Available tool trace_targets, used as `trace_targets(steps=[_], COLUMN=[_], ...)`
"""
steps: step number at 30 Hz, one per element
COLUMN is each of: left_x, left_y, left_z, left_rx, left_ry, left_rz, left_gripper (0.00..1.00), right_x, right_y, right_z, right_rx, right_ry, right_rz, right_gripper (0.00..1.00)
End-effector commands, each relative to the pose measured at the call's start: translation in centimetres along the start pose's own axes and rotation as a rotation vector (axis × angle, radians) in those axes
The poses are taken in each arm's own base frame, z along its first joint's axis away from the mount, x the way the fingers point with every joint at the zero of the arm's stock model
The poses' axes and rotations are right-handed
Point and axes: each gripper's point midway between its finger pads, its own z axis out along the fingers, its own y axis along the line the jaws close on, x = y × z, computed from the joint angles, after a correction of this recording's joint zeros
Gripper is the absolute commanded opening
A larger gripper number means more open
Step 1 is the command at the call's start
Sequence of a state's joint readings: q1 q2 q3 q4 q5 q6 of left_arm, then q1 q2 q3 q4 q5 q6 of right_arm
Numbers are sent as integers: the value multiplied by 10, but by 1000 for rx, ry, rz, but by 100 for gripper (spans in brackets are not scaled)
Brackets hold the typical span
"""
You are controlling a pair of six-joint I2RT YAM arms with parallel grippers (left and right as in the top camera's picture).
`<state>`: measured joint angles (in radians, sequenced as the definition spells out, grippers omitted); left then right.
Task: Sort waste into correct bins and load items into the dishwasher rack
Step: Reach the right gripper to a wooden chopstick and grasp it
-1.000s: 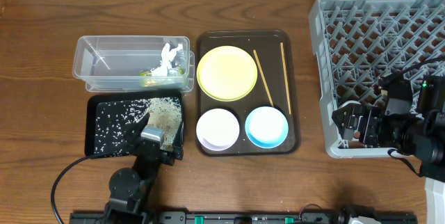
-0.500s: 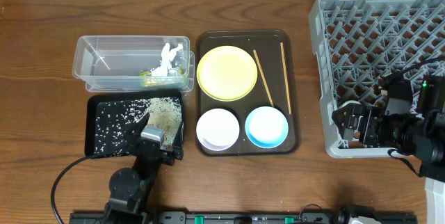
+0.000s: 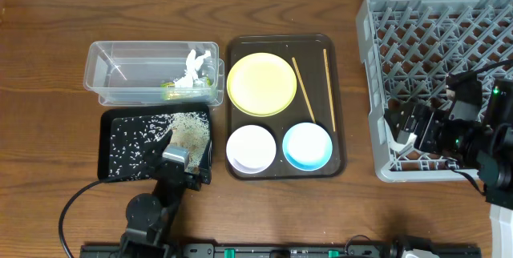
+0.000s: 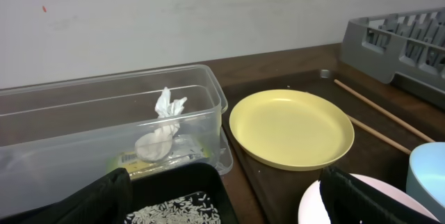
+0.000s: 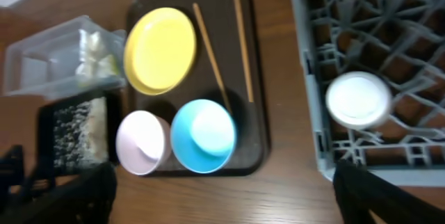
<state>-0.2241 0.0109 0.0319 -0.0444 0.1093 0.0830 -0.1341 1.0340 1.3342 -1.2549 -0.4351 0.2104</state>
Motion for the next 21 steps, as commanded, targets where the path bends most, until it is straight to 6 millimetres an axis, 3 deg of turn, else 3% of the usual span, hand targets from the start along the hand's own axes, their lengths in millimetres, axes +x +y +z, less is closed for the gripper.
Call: trace_targets(steps=[1, 5, 9, 13, 18, 21], left_x=[15, 15, 15, 15, 15, 15], left_y=[-1, -1, -1, -1, -1, -1], left_z=[2, 2, 2, 2, 2, 2], left_rx=[10, 10, 10, 10, 10, 10], left_ry=[34, 33, 34, 33, 34, 33], left_rz=[0, 0, 0, 0, 0, 0], left_gripper=[88, 88, 89, 88, 88, 88], right_x=[10, 41, 52, 33, -8, -17], right_y=[36, 55, 68, 87, 67, 62], right_z=[6, 36, 66, 99, 160, 202], right_rx=[-167, -155, -86, -80, 115, 142], right_ry=[71, 213, 261, 197, 87, 76], right_rz=[-71, -214, -320, -397, -387, -380], right_gripper=[95, 88, 87, 81, 65, 60])
